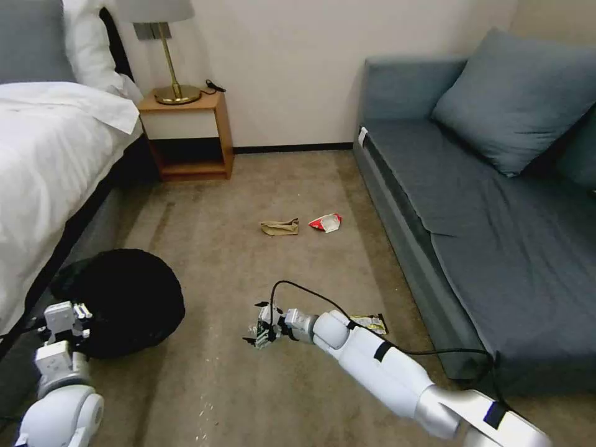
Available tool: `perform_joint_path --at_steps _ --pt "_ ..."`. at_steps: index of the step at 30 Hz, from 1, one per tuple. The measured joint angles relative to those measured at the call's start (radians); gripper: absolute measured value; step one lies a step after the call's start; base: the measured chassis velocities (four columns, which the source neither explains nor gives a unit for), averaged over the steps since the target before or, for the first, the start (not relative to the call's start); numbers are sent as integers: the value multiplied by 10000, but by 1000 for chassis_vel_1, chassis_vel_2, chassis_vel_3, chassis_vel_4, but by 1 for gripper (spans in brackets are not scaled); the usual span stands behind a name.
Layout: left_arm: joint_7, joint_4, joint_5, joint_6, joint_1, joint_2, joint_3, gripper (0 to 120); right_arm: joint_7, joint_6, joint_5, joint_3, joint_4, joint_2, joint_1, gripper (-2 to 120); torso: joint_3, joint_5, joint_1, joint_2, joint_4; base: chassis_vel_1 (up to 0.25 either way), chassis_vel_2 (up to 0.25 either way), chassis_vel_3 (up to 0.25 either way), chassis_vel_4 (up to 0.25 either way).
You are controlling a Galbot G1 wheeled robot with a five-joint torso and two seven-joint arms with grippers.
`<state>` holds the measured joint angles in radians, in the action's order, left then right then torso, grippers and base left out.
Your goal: Pick up the trash bin, then pick up the garbage on the floor and place it into the trash bin.
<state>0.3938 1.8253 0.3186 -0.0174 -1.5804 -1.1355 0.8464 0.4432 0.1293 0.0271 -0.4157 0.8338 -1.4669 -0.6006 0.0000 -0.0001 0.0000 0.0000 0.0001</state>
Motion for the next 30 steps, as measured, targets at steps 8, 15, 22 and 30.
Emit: perform_joint_path --at_steps 8,15,22,30 --pt "-39 118 7 -91 -184 -126 105 7 -312 149 876 275 -1043 -342 128 100 0 0 0 0 -1 0 0 0 0" --pt "-45 194 -97 -95 -132 -231 -15 7 -273 272 1340 448 -1611 -511 176 100 0 0 0 0 -1 0 0 0 0" --pt "-44 212 -129 -79 -45 -256 -84 7 -221 394 1584 546 -1987 -626 177 100 0 1 1 0 -1 0 0 0 0" --pt "-36 158 -110 -61 24 -245 -122 7 -173 699 2020 935 -2692 -870 299 92 0 1 0 0 -1 0 0 0 0"
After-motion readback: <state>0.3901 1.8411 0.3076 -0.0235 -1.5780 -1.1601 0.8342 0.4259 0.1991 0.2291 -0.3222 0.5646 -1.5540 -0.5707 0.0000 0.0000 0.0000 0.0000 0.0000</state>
